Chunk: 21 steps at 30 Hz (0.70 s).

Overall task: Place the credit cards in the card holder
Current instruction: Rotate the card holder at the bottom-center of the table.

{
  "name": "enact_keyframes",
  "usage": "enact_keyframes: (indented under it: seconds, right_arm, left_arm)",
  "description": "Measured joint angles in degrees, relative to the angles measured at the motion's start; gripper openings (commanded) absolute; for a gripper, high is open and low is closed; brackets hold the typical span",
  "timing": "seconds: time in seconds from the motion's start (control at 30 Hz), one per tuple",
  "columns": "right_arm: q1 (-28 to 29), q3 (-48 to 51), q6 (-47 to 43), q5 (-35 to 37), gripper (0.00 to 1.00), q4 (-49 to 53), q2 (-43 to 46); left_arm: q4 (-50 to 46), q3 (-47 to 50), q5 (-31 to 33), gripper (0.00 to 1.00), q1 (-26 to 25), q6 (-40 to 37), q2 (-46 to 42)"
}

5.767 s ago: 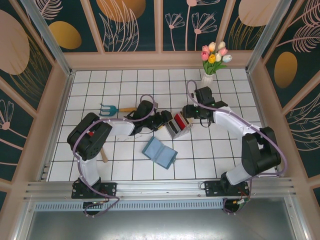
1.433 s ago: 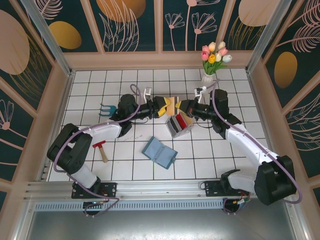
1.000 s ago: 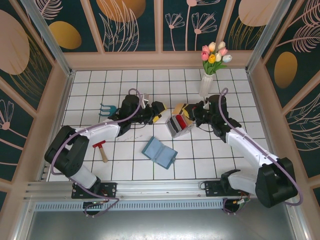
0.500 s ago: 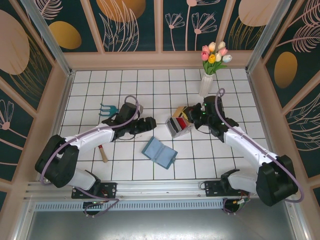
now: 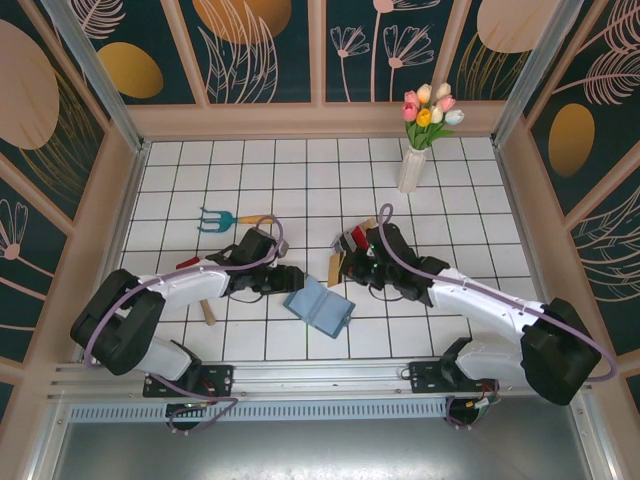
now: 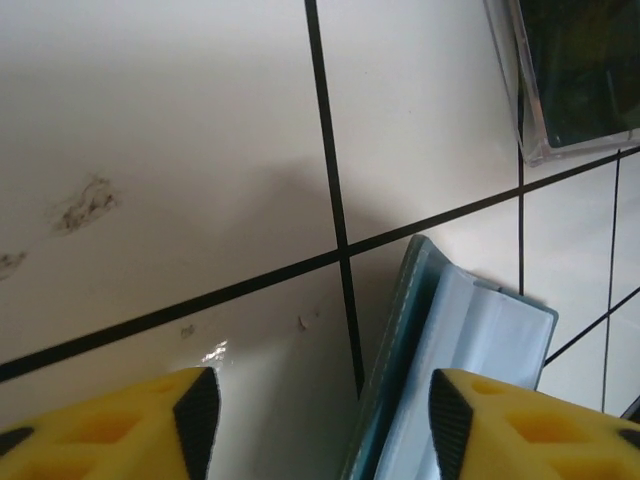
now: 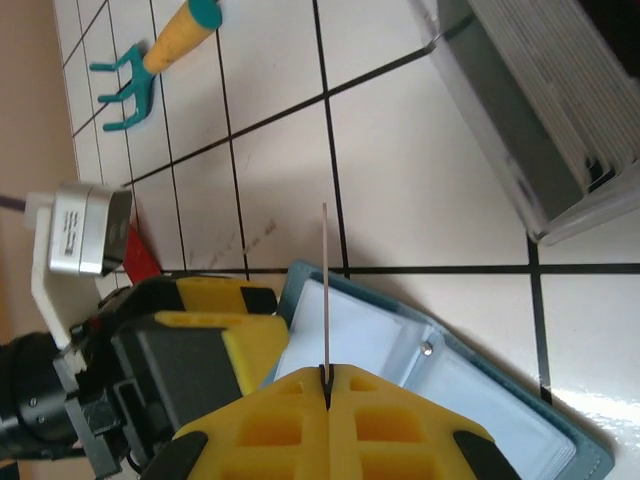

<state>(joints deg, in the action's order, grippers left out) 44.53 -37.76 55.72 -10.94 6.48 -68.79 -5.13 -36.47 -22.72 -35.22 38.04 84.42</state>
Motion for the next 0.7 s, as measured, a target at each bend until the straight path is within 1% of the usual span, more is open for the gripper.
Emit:
enact_keyframes:
  seconds: [0.17,0.33,0.47,0.57,0.7]
  right_arm:
    - [2.5,0.0,-0.3,1.6,0.00,0.1,0.0]
    - [4.1,0.0,-0.3,2.5,0.00,0.0,-0.5]
    - [5.3,0.0,-0.1,2.6,0.00,-0.3,-1.0]
    - [7.2,0.0,0.6,3.7,0.00,-0.7,-1.8]
    - [10.8,0.1,2.2,6.3,0.00,-1.7,-3.3]
  left_arm:
    - [2.1,0.4,-1.2,0.16,0.0,0.2,0.6]
    - [5.2,2.5,-1.6,0.01,0.0,1.6,0.2]
    - [10.4,7.6,-1.9,0.00,0.0,6.1,-1.7]
    - [16.4,13.2,-1.5,0.00,0.0,12.2,-4.8]
    - [23.8,20.6,1.2,0.00,-0.6,21.0,-10.3]
